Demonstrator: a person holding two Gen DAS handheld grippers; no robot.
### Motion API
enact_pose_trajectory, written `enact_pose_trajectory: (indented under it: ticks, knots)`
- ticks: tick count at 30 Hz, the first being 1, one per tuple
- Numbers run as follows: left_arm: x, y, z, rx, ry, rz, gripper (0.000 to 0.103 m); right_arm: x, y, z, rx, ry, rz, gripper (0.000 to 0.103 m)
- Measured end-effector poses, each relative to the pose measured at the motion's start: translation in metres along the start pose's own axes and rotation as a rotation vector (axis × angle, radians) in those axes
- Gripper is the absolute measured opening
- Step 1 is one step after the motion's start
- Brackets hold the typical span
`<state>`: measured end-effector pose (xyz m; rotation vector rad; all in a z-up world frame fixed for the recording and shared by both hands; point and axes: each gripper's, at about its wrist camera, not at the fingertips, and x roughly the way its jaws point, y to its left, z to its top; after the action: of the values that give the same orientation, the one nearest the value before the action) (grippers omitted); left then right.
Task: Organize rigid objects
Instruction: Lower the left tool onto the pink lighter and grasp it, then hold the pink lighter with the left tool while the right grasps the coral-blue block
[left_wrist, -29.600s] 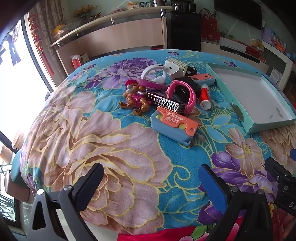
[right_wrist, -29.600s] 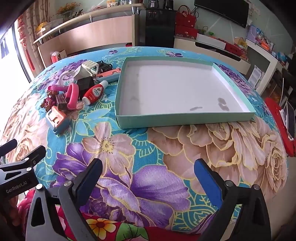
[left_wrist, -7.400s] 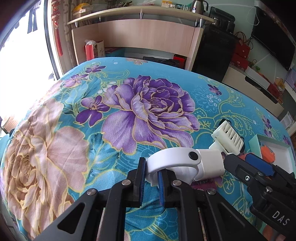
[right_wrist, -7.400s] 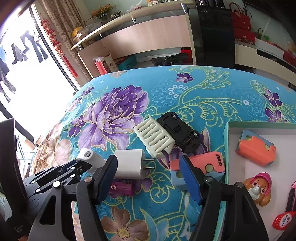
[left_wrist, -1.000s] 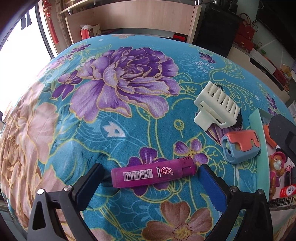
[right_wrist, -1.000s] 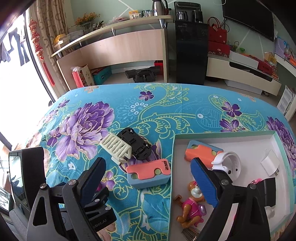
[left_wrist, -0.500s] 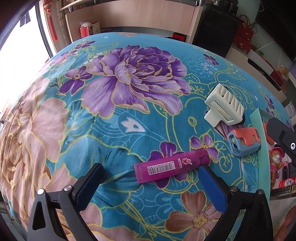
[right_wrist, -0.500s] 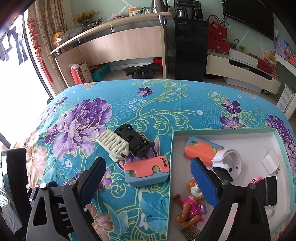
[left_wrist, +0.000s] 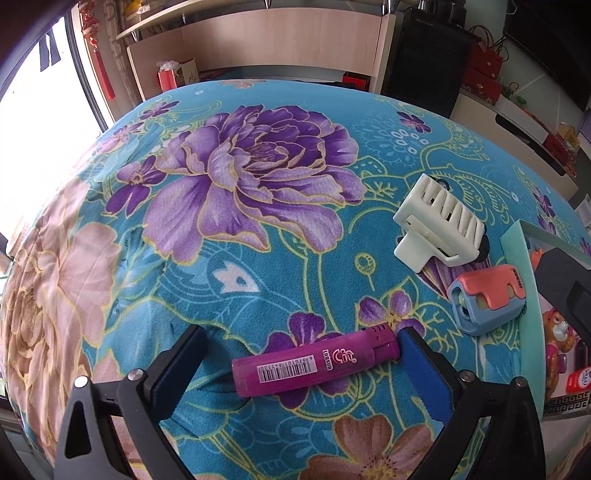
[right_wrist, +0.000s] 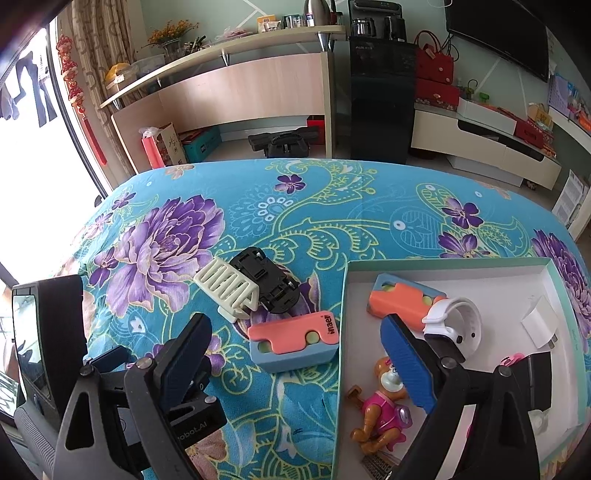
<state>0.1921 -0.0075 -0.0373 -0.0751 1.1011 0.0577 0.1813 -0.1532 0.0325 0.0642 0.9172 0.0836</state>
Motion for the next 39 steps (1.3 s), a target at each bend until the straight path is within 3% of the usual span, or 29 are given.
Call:
enact_pose_trajectory:
  ticks: [13,15,18,28,39]
  knots:
    - [-0.012,0.025,-0.011,-0.004,0.035,-0.024,0.103,0.008,0.0,-0.003,-0.005,0.027,-0.004,0.093]
    - [-0.012,0.023,-0.01,0.009,0.03,-0.019,0.1,0.009,0.0,-0.003,-0.009,0.03,-0.005,0.093]
    - [-0.018,0.018,-0.009,0.035,0.009,-0.029,0.084,0.011,0.0,-0.004,-0.012,0.038,-0.004,0.093]
    - [-0.023,0.02,-0.006,0.041,-0.004,-0.033,0.083,0.019,-0.004,-0.008,-0.012,0.059,0.017,0.093]
    - [-0.024,0.049,-0.002,-0.043,-0.018,0.008,0.083,0.026,0.024,-0.013,-0.146,0.05,0.047,0.092]
